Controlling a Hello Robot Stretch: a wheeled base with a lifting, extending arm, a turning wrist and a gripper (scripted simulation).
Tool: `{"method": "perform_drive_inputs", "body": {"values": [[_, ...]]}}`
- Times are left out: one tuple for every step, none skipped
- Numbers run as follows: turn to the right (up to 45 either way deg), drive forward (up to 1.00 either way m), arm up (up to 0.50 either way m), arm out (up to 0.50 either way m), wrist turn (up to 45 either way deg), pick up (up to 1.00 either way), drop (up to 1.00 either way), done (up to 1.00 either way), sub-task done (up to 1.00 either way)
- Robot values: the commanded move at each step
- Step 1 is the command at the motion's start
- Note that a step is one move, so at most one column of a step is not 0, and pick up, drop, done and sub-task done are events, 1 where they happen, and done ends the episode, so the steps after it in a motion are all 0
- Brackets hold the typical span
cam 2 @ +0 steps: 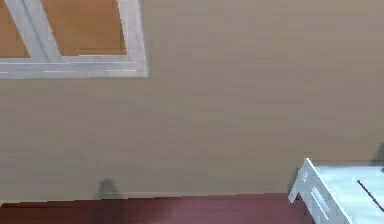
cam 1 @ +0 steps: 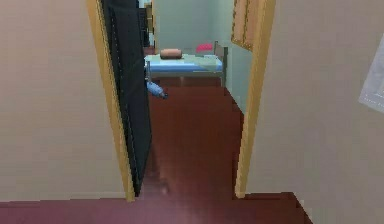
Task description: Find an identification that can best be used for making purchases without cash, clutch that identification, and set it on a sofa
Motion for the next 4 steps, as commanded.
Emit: {"method": "perform_drive_inputs", "body": {"values": [[0.0, 1.00, 0.00, 0.00, 0.0, 0.00, 0.00, 0.00, 0.00], [-30.0, 0.00, 0.00, 0.00, 0.0, 0.00, 0.00, 0.00, 0.00], [0.0, 0.05, 0.00, 0.00, 0.0, 0.00, 0.00, 0.00, 0.00], [24.0, 0.00, 0.00, 0.00, 0.0, 0.00, 0.00, 0.00, 0.00]]}}
